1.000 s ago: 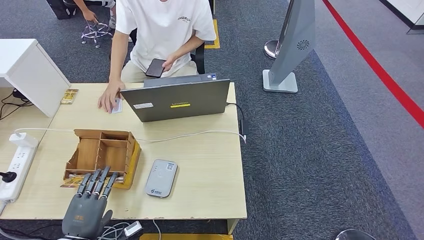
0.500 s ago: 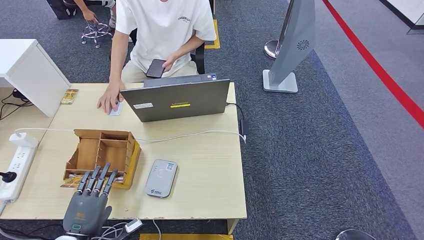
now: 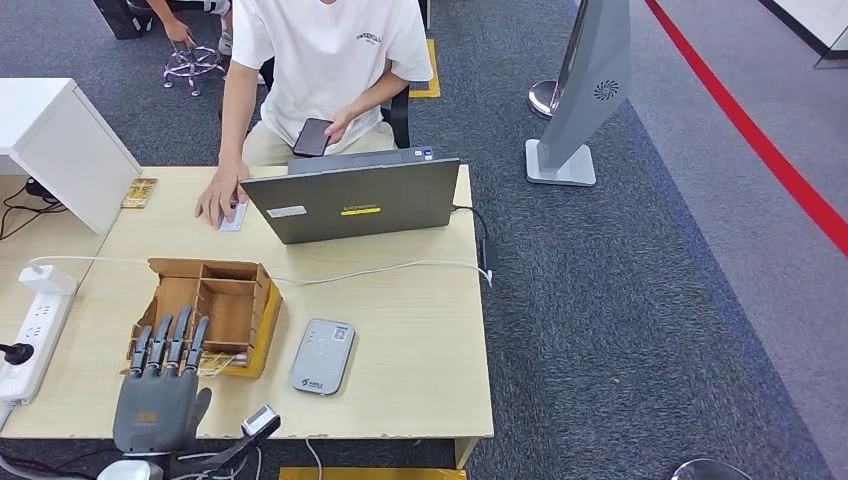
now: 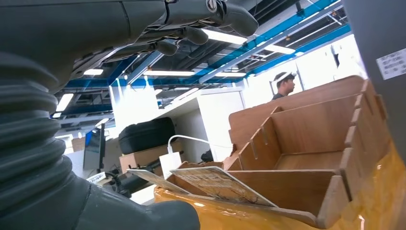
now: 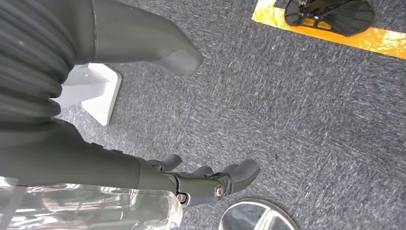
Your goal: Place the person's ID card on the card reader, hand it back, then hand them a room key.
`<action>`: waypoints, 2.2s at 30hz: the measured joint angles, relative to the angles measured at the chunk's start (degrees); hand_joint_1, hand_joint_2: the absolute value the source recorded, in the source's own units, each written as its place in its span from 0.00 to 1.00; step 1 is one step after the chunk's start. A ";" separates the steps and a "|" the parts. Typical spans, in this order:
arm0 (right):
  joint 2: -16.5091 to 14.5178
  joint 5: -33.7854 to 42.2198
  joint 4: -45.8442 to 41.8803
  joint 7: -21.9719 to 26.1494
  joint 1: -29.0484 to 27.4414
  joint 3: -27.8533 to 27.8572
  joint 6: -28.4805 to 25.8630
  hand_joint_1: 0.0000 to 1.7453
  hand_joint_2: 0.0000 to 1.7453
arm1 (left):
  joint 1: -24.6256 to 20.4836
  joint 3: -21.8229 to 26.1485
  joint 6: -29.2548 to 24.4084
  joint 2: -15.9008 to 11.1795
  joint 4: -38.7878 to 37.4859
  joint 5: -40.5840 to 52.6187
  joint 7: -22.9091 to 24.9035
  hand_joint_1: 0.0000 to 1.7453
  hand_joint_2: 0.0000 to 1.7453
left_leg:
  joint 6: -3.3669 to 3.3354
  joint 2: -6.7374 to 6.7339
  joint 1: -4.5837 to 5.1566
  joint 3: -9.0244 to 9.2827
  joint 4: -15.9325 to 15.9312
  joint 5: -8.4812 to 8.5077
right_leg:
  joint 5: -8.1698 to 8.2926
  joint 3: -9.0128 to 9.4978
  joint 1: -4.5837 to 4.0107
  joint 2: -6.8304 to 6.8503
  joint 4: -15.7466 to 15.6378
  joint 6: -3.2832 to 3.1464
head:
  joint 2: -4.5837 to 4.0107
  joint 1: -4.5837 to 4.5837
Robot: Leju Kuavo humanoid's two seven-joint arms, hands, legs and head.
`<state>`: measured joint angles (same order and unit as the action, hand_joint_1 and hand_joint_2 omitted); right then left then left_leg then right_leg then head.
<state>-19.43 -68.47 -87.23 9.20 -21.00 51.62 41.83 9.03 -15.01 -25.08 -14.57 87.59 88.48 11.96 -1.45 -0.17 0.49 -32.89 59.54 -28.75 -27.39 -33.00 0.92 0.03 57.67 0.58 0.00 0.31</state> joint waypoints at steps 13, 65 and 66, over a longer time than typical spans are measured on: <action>0.00 -1.57 0.47 0.32 0.76 -0.01 0.00 0.00 1.00 | -2.13 3.49 0.16 2.35 -4.33 -1.10 -2.40 0.00 1.00 | 0.00 0.00 0.00 0.00 0.00 0.00 | 0.00 0.00 0.00 0.00 0.00 0.00 | 0.00 0.00; 0.00 -9.08 2.62 6.35 4.19 2.77 1.18 0.00 1.00 | -2.30 8.48 -10.27 4.78 -9.54 -2.93 -12.07 1.00 1.00 | 0.00 0.01 0.00 -0.01 0.00 0.00 | 0.00 0.00 0.00 0.01 0.01 0.00 | 0.00 0.00; 0.00 -9.08 2.67 6.36 4.22 2.82 1.18 0.00 1.00 | -2.25 8.48 -10.27 4.78 -9.45 -2.93 -12.07 1.00 1.00 | 0.00 0.01 0.00 0.00 0.00 0.01 | 0.00 0.00 0.00 0.01 0.01 0.00 | 0.00 0.00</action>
<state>-19.43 -77.55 -84.56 15.56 -16.78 54.43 43.01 6.78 -6.54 -35.34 -9.79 78.13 85.55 -0.11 -1.45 -0.16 0.49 -32.90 59.54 -28.75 -27.39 -33.00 0.92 0.04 57.68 0.58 0.00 0.31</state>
